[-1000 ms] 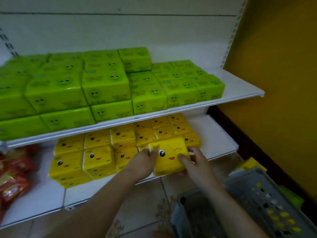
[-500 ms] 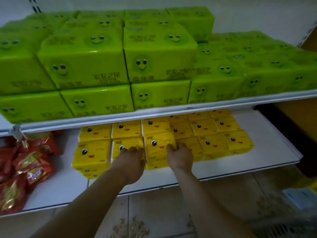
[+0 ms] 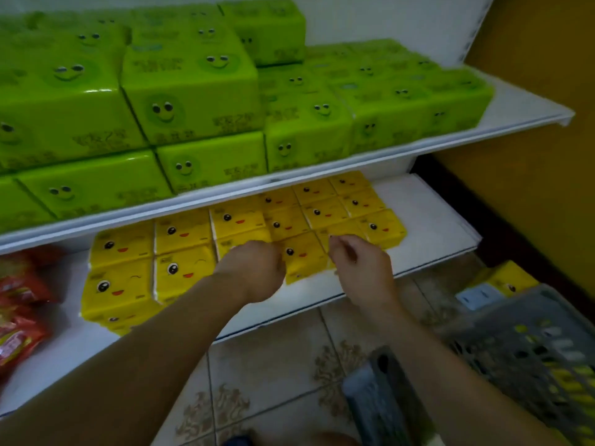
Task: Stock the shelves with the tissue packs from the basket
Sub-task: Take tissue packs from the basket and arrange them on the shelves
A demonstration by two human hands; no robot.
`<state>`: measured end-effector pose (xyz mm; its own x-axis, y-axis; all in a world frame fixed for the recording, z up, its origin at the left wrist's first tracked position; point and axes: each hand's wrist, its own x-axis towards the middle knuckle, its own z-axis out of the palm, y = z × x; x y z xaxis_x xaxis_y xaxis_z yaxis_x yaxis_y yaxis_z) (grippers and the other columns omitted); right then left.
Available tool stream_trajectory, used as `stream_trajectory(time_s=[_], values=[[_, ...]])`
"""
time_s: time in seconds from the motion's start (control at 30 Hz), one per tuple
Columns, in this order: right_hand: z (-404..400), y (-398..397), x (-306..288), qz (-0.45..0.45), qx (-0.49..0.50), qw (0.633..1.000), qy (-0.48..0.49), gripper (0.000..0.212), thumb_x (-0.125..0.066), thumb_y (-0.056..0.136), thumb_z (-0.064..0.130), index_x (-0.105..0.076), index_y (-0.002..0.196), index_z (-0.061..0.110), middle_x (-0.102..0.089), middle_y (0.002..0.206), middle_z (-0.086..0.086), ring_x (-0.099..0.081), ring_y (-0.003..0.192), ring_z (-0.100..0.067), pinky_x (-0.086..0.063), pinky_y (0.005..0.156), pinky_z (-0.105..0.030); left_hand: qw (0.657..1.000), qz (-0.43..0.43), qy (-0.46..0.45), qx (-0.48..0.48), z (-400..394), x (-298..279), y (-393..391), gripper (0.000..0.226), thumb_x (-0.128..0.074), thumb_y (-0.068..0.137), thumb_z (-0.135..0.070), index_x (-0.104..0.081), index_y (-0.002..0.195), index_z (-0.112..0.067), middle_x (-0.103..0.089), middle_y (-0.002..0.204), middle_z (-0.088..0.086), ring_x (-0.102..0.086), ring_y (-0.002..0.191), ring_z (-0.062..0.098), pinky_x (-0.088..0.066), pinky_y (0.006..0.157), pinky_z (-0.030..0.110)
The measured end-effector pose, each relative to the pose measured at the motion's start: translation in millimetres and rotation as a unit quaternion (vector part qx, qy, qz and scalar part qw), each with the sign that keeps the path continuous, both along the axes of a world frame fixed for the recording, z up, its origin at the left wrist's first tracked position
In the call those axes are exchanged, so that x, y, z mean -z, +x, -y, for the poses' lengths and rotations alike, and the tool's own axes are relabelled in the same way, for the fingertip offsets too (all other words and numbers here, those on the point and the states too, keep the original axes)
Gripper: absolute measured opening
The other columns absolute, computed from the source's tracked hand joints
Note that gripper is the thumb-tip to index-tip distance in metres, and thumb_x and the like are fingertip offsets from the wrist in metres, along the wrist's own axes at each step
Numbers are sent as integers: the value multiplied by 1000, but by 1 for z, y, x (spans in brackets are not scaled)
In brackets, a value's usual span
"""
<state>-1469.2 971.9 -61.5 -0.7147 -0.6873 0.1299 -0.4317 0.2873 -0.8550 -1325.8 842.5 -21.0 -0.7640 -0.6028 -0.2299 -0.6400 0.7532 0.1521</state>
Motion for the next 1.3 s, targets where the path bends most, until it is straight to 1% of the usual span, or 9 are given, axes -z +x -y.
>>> stream_trajectory(time_s=[0.13, 0.3, 0.5, 0.6, 0.7, 0.9, 1.13, 1.2, 1.3], values=[[-108, -35, -21, -30, 86, 996, 2, 17, -56, 94, 33, -69, 86, 24, -70, 75, 6, -66, 76, -11, -53, 73, -31, 992, -83, 28, 92, -88, -26, -57, 29, -40, 99, -35, -62, 101, -17, -67, 104, 12, -61, 98, 33, -42, 68, 30], [-246, -53, 23, -8, 82, 969, 233, 19, -62, 89, 30, -72, 104, 22, -75, 100, -5, -68, 99, -24, -52, 86, -32, 965, -142, 123, 184, -212, -4, -91, 23, -47, 96, -34, -63, 93, -18, -69, 91, 9, -64, 87, 30, -50, 70, 37], [-320, -5, 105, 41, -74, 912, 400, 101, -60, 68, 72, -27, 151, 23, -48, 144, -8, -51, 126, -29, -46, 96, -33, 951, -87, 226, 191, -295, 46, -90, 20, -43, 102, -25, -59, 112, -18, -66, 100, 6, -61, 88, 21, -52, 78, 41], [-324, 18, 140, -36, -76, 869, 487, 104, -57, 76, 69, -9, 155, 22, -39, 147, -14, -50, 123, -37, -48, 94, -44, 953, -93, 260, 124, -298, 64, -79, 24, -42, 102, -24, -56, 123, -24, -66, 109, 1, -61, 92, 15, -51, 82, 30], [-329, 19, 138, -5, -8, 904, 428, 98, -49, 71, 73, -29, 150, 20, -54, 136, -12, -57, 115, -34, -49, 88, -38, 946, -111, 297, 69, -291, 67, -75, 24, -43, 103, -24, -55, 123, -26, -66, 113, -2, -62, 98, 14, -46, 81, 25], [-348, 4, 75, 176, 248, 949, 84, 28, -56, 76, 43, -68, 93, 24, -72, 83, 5, -65, 78, -6, -48, 71, -33, 929, -156, 334, -23, -287, 56, -74, 27, -49, 100, -35, -54, 125, -24, -65, 104, -4, -56, 83, 8, -41, 75, 25], [-332, 2, 11, 170, 195, 966, -32, 36, -58, 79, 45, -68, 110, 32, -73, 102, 9, -67, 98, -7, -53, 86, -36, 913, -190, 343, -110, -277, 25, -79, 33, -52, 94, -51, -59, 113, -24, -64, 98, -8, -63, 99, 17, -46, 86, 29], [-326, 3, -4, 68, 162, 983, -54, 39, -58, 78, 34, -62, 117, 36, -66, 117, 12, -60, 112, -4, -49, 93, -26, 870, -211, 408, -178, -271, 15, -81, 37, -50, 93, -57, -61, 106, -25, -68, 99, -4, -67, 94, 20, -56, 84, 38], [-319, -1, -13, -129, 53, 989, -50, 46, -59, 76, 8, -63, 121, 19, -49, 134, -3, -50, 126, -15, -43, 100, -27, 723, -224, 592, -276, -261, -5, -84, 51, -52, 86, -68, -65, 113, -28, -72, 107, 4, -74, 86, 26, -61, 66, 42]])
